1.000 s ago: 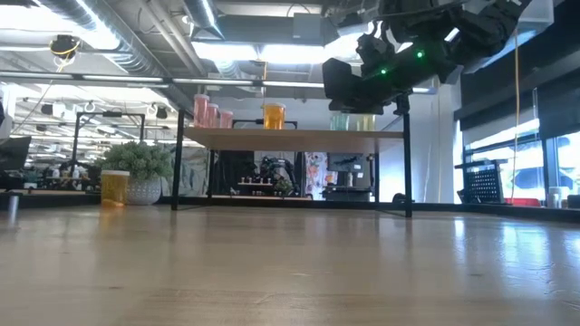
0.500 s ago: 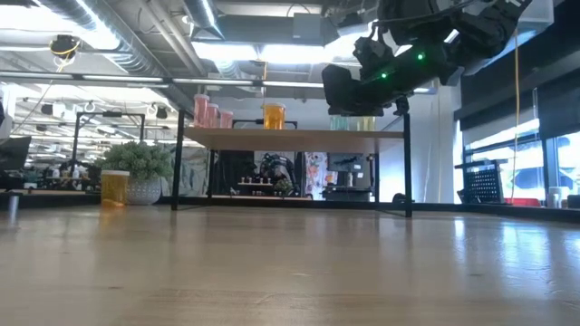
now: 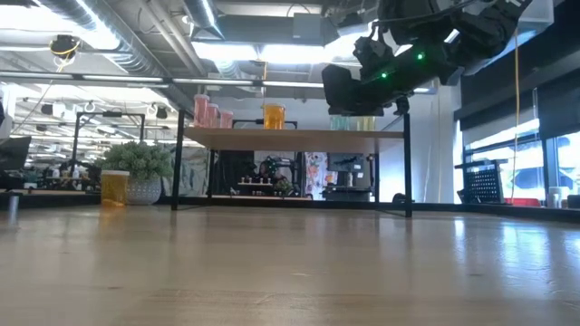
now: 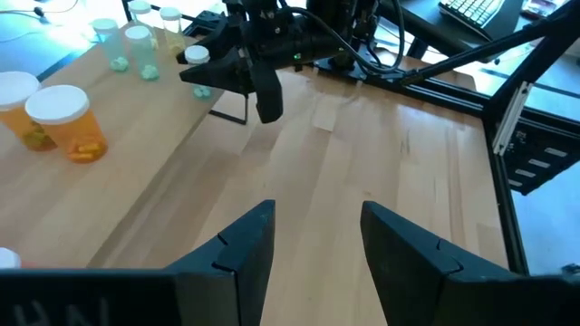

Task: Pick and place medicine bottles onto shelf by color
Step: Put the blue medicine bottle on the shelf, aligned with the other blue medicine bottle

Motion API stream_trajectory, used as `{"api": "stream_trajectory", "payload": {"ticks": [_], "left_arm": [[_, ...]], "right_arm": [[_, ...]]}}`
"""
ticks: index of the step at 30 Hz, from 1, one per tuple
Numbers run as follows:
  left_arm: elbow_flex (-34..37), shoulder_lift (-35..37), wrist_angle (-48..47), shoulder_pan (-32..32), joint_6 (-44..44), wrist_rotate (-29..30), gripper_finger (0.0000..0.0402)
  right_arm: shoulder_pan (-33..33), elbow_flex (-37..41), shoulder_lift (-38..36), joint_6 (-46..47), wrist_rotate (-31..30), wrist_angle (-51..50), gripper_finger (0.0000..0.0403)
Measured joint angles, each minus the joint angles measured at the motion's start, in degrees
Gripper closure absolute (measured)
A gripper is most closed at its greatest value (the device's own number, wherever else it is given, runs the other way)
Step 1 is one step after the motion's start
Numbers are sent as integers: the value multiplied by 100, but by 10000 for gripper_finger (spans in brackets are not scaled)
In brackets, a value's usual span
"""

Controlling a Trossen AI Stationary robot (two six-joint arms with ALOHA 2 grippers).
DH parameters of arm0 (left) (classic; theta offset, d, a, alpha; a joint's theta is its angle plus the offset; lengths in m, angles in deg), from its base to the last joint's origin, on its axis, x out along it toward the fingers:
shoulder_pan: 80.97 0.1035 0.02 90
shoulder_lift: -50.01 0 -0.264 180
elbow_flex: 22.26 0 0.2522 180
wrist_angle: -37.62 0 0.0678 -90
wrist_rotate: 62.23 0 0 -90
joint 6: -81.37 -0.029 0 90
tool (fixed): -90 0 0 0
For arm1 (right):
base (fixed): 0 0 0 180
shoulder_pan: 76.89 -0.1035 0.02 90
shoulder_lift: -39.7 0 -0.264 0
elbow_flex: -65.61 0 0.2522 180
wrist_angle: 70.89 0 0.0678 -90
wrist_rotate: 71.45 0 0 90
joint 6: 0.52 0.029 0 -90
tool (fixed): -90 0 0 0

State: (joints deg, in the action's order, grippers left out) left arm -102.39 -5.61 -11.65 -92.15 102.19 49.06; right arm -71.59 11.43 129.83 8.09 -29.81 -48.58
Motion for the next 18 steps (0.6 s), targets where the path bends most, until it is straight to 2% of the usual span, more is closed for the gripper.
{"api": "stream_trajectory", "payload": {"ticks": [6, 18], "left_arm": [[0, 1, 0, 0, -2, 0, 242], [0, 0, -2, 0, -2, 0, 242]], "right_arm": [[-82, 0, -2, -263, -407, 110, 259], [-225, 0, -3, -487, -404, 237, 259]]}}
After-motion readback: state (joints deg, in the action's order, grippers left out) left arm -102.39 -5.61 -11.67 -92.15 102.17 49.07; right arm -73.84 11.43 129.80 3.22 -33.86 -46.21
